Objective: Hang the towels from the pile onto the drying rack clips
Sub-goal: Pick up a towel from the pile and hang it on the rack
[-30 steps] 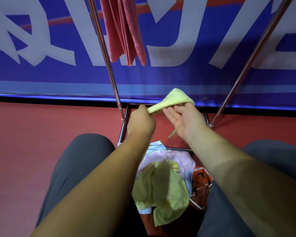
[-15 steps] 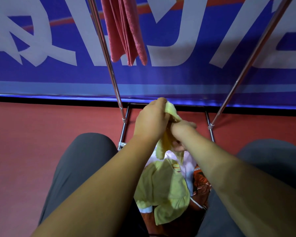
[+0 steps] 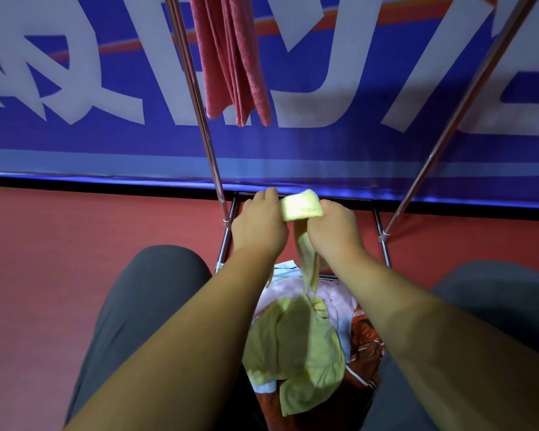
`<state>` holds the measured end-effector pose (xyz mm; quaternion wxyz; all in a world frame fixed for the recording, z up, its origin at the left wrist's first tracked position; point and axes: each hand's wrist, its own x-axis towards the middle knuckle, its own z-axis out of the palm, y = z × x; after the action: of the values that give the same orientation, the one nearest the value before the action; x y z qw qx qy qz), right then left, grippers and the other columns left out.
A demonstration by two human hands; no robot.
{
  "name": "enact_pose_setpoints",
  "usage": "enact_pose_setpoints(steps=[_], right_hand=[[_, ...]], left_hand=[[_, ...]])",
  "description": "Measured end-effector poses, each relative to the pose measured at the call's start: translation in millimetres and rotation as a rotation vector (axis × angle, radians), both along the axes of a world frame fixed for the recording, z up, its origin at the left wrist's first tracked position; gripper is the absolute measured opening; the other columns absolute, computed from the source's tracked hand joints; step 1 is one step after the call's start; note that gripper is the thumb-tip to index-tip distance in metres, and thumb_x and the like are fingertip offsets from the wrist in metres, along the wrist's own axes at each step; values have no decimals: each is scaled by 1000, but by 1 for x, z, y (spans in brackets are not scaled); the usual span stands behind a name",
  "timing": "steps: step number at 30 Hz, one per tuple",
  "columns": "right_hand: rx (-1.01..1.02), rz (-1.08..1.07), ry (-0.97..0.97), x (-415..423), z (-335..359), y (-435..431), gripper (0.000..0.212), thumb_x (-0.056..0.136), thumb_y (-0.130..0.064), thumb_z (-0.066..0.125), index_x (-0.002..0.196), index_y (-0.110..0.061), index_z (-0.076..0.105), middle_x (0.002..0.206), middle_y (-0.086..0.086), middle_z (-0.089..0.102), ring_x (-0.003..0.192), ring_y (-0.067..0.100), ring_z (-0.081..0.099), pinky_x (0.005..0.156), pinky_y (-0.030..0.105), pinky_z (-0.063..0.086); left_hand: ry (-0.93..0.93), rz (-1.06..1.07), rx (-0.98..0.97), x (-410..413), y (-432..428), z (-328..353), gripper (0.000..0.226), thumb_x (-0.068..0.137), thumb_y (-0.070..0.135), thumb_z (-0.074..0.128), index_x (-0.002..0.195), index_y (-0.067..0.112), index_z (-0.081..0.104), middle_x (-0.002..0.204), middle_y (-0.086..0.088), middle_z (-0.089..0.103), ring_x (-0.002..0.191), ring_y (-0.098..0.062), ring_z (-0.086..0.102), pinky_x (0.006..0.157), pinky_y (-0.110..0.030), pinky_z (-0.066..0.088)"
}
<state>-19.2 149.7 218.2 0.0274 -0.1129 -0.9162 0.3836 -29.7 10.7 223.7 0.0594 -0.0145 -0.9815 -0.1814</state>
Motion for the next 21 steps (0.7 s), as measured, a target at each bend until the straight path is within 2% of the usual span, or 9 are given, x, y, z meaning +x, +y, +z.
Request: enact_pose_setpoints(steps=[2,3,4,6,8,11,14,16,21], right_hand=[[-70,-10,64,3,0,0,23,97,-10,50,108,-13,70,114,16,74,105,38,65,82,38,48],[-93,-21,73,3,1,1,34,97,-9,52,127,-13,68,125,15,72,116,37,65,89,36,47],[-107,-27,68,4,1,3,47,97,-7,52,143,-14,60,136,14,68,126,36,62,94,34,45],[-84,-35,49,3,0,8,61,95,-4,53,155,-15,50,143,15,63,132,35,58,95,31,42],[-76,-60,58,0,-3,11,60,91,0,53,149,-17,55,137,15,64,124,35,61,87,29,41],[-130,-90,60,-2,-4,13,52,88,2,53,135,-18,59,127,11,63,106,30,62,77,29,41],[-121,-62,75,-2,2,12,47,85,2,54,128,-18,58,123,9,61,102,29,60,77,31,41],[-102,-50,109,-1,10,10,44,85,2,55,124,-17,58,122,9,59,103,29,57,78,32,40],[-70,-23,228,-1,40,6,41,84,1,61,119,-19,60,114,8,60,97,28,57,74,32,36]], left_hand=[[-31,15,1,-2,-3,-5,33,90,10,57,123,18,53,119,-5,60,109,-33,58,66,-41,40],[-37,23,18,-3,-3,-6,35,90,10,56,124,18,55,119,-5,60,110,-33,58,67,-41,41],[-37,31,45,-3,-4,-7,35,89,9,55,123,19,56,119,-5,60,109,-33,58,68,-41,42],[-19,35,106,-4,-6,-5,34,88,7,54,119,20,58,116,-4,60,105,-33,58,70,-41,45],[33,28,193,-3,-6,-1,36,88,7,53,121,20,62,116,-2,63,105,-32,60,72,-40,48],[101,71,467,3,-5,9,50,87,3,49,130,22,65,121,2,71,110,-24,64,87,-40,55],[121,123,640,11,-7,22,52,85,0,48,128,23,68,116,9,73,103,-11,66,89,-29,53],[140,112,662,15,-11,34,54,86,-1,47,130,23,67,117,10,72,104,-9,64,90,-25,49],[201,76,602,12,-26,63,52,88,-2,45,132,18,63,123,0,70,115,-19,62,93,-27,44]])
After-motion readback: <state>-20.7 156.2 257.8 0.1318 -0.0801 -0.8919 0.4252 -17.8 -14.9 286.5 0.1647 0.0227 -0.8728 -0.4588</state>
